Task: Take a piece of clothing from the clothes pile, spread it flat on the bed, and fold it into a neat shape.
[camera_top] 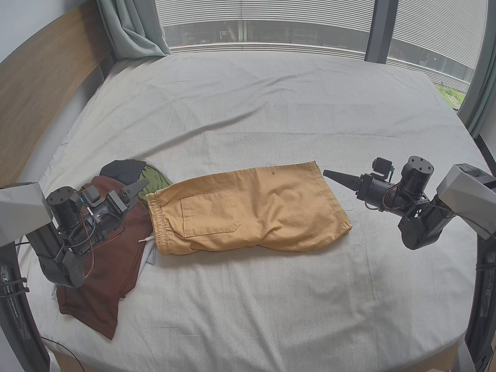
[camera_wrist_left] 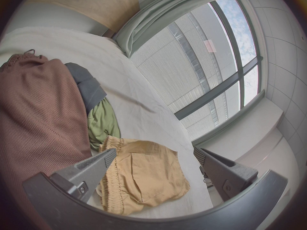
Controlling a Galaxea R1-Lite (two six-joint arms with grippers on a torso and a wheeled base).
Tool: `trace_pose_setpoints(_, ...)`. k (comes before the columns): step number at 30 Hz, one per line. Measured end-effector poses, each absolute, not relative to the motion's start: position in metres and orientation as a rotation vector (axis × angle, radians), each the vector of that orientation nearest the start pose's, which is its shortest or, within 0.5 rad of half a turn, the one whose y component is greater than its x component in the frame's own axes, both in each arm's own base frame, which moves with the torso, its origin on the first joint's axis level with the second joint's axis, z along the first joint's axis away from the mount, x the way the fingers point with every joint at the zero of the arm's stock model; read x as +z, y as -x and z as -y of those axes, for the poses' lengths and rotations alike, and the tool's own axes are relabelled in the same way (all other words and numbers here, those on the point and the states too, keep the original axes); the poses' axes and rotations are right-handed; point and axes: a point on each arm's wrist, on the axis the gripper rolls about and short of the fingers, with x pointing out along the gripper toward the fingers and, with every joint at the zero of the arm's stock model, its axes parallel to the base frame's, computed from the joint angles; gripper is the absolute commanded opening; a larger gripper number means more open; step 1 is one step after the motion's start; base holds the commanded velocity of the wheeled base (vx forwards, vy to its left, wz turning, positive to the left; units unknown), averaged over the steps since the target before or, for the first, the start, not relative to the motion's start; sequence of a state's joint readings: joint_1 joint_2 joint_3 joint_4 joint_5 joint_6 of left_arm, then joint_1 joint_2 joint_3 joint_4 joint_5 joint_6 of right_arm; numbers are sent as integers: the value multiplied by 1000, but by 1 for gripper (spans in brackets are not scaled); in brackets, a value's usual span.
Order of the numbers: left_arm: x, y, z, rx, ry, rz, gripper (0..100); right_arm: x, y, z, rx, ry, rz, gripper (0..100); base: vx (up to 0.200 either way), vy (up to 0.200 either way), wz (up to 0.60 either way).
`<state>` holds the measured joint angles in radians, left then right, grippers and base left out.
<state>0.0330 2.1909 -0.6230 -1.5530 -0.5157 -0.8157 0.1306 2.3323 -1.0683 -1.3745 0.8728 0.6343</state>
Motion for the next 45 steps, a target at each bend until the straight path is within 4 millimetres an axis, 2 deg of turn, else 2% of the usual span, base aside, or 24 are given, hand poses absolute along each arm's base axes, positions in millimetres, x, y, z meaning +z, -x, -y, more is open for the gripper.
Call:
trace_pose_setpoints(7,81,-333,13,-505,671,-189,100,88,-400,-90,927,-511,-199,100,0,0,0)
trace_pose_setpoints(19,78,-315,36,-564,477,-195,100,73,-370,-109,772,-468,-237,100,0,0,0)
trace_pose_setpoints(28,73,-310,38,-573,328,-177,100,61,-357,-116,681,-475,-277,100,0,0,0)
trace_pose_setpoints(45,60,-314,37,-529,120,-150,100,40,-333,-122,656,-506,-401,100,0,0,0)
